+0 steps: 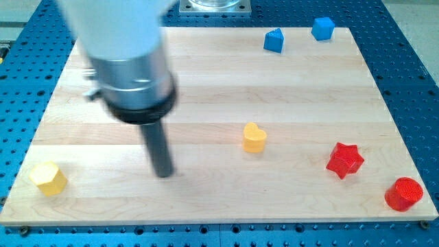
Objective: Put the yellow blocks diagonal to each other at the bottom left side
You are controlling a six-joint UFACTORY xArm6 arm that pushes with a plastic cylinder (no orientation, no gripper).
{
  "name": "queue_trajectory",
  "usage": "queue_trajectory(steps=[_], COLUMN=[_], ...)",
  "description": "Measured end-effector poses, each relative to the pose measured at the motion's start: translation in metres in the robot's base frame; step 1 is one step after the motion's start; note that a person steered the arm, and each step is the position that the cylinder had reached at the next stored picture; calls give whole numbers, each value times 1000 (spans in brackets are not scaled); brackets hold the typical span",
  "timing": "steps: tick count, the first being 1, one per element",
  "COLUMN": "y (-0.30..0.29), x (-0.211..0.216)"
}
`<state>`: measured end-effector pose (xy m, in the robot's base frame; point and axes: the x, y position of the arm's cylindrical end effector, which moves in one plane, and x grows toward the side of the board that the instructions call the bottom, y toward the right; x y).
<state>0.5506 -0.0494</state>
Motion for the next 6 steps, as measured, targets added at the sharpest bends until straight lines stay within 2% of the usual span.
queue_trajectory(steps=[1, 2, 3, 4, 5, 6], y=[103, 155, 133, 22, -15, 40], x=[0, -26, -65, -80, -100, -112])
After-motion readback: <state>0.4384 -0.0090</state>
